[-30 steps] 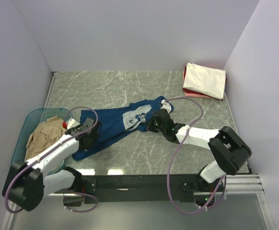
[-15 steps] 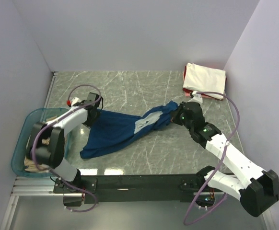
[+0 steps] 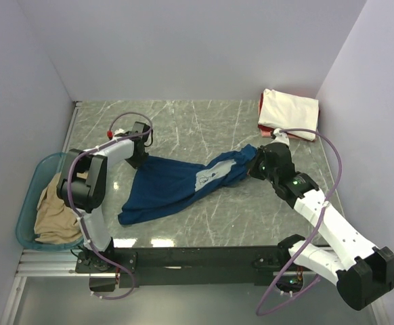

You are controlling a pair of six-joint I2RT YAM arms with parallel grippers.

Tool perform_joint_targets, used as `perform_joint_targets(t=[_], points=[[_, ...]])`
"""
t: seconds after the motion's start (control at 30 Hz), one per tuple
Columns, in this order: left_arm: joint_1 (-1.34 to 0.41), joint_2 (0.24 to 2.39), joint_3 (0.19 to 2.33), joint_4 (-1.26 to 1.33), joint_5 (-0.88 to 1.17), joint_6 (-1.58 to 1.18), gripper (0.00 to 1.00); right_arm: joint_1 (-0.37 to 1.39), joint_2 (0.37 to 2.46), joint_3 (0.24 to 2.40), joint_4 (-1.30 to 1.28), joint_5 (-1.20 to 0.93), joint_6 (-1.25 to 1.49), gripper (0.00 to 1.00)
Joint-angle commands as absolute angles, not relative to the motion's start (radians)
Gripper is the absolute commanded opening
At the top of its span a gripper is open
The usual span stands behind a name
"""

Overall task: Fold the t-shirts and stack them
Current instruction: Flatten out the tshirt

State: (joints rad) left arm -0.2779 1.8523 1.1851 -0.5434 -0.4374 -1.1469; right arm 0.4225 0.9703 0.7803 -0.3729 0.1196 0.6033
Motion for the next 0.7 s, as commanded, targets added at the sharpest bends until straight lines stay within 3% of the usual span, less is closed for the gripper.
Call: perform_joint_targets(t=[0.0,0.23,0.67], points=[[-0.273,1.848,1.236,-0.518,-0.41,-1.1,0.01,0.413,0.948,0.847,-0.385,0.103,0.574,0.0],[-0.221,1.767,1.281,-0.557,-0.41,-1.06,0.01,0.382,0.927,0.891,-0.446,0.092,0.549,0.0],[-0.101,1.361,1.327,-0.629,-0.403,-0.976,0.01,0.31,0.758,1.025,-0.601,0.098,0.508,0.0]])
